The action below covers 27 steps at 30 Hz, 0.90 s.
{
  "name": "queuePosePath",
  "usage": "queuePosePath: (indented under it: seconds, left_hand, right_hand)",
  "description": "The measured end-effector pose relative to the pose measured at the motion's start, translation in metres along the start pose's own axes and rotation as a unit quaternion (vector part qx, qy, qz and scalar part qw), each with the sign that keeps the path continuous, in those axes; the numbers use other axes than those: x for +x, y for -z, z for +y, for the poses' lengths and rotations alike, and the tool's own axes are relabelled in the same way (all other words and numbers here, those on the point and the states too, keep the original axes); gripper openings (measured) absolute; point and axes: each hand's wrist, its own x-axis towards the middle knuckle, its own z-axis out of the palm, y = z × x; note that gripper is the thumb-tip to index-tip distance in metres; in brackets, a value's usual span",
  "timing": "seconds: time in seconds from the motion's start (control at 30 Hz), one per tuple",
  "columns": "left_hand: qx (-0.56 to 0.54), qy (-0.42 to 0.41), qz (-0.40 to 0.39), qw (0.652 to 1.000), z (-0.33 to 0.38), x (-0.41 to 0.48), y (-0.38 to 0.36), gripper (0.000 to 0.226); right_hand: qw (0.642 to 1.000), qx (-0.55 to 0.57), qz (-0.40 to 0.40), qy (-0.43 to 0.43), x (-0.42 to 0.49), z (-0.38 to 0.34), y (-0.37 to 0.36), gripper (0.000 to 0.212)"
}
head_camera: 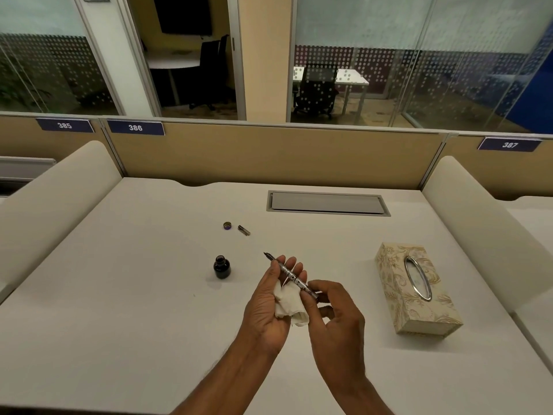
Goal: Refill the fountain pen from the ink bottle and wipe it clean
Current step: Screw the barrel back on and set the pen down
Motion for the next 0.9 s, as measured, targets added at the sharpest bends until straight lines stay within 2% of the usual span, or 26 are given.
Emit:
queuePosePath:
  seconds: [0.1, 0.27, 0.4, 0.6, 0.73, 0.9]
  left_hand:
    - [-0.013, 0.003, 0.006, 1.0, 0.0, -0.001, 0.0, 0.032]
    - [-0.036, 0.012, 0.002, 0.999, -0.001, -0.004, -0.001, 0.033]
    - [-0.035, 0.004, 0.006, 0.999, 0.001, -0.005, -0.001, 0.031]
    - [-0.047, 0.012, 0.011, 0.999, 0.002, -0.008, -0.002, 0.027]
    - [-0.047, 0.008, 0.02, 0.999, 0.004, -0.006, -0.004, 0.029]
    - [-0.046, 0.008, 0.03, 0.998, 0.005, -0.007, -0.005, 0.032]
  right_hand:
    - [1.0, -0.001, -0.002, 0.005, 0.001, 0.0, -0.001, 0.023]
    - [1.0, 0.004, 0.002, -0.003, 0.003, 0.003, -0.003, 0.01]
    - [1.0, -0.003, -0.008, 0.004, 0.002, 0.002, -0.004, 0.023]
    - [1.0, 0.01, -0.002, -0.025, 0.004, 0.005, -0.008, 0.015]
    - [1.0, 0.013, -0.013, -0.013, 0.005, 0.001, -0.008, 0.029]
    - [0.998, 0.027, -0.007, -0.053, 0.008, 0.004, -0.012, 0.015]
